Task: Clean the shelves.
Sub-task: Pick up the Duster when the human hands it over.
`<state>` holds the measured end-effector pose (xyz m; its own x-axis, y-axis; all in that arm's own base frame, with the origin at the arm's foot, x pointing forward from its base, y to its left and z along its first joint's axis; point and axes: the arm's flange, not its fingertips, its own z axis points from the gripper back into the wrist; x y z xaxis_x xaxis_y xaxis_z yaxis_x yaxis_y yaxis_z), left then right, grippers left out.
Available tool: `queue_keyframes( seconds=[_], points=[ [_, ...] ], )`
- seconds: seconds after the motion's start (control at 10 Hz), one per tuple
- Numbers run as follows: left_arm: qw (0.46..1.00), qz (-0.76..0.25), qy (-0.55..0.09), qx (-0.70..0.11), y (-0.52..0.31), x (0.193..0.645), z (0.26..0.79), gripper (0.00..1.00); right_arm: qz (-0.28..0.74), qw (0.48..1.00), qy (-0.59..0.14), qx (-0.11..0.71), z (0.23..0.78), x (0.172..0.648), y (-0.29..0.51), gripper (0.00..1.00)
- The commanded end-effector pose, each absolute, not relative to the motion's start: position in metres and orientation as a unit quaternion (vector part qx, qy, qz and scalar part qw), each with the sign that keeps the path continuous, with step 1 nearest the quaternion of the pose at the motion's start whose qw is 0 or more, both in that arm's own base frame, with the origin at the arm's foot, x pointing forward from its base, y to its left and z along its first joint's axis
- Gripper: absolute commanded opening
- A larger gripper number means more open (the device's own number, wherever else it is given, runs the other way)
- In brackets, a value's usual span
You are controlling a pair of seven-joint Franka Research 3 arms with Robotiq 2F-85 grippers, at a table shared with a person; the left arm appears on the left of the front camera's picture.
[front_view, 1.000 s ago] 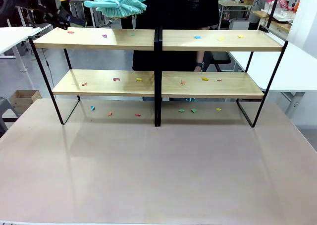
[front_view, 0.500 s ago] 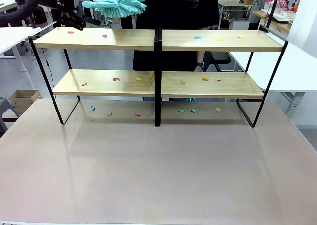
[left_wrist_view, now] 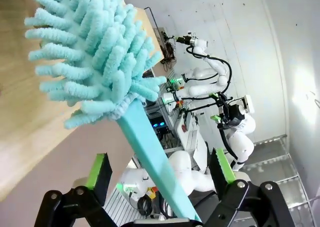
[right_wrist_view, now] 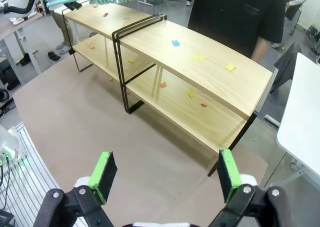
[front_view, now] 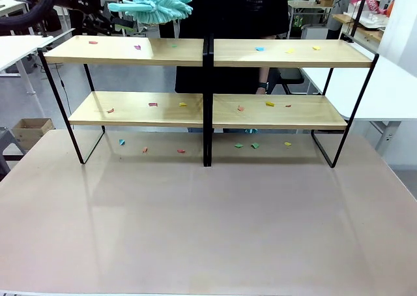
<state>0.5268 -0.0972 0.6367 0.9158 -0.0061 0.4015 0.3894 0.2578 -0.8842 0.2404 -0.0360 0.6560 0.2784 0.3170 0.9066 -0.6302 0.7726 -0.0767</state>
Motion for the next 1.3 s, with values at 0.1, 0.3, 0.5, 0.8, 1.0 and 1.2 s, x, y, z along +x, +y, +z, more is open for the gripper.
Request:
queue_keyframes(
  seconds=[0.1, 0.3, 0.5, 0.8, 1.0, 1.2],
  points=[
    [0.769, -0.124, -0.153, -0.608, -0.1024, 0.5256, 0.6363, 0.49, 0.304, 0.783, -0.52, 0.153, 0.656, 0.2406, -0.0362, 1.0],
    [0.77, -0.128, -0.151, -0.607, -0.1015, 0.5251, 0.6354, 0.0, 0.304, 0.783, -0.52, 0.153, 0.656, 0.2406, -0.0362, 1.0],
    [0.77, -0.128, -0.155, -0.606, -0.1012, 0.525, 0.6361, 0.0, 0.304, 0.783, -0.52, 0.153, 0.656, 0.2406, -0.0362, 1.0],
    [0.77, -0.125, -0.157, -0.606, -0.1021, 0.5245, 0.635, 0.0, 0.304, 0.783, -0.52, 0.153, 0.656, 0.2406, -0.0362, 1.0],
    [0.769, -0.128, -0.157, -0.607, -0.1018, 0.5247, 0.6354, 0.0, 0.304, 0.783, -0.52, 0.153, 0.656, 0.2406, -0.0362, 1.0],
    [0.767, -0.133, -0.155, -0.608, -0.1012, 0.5224, 0.6355, 0.0, 0.304, 0.783, -0.52, 0.153, 0.656, 0.2406, -0.0362, 1.0]
  ],
)
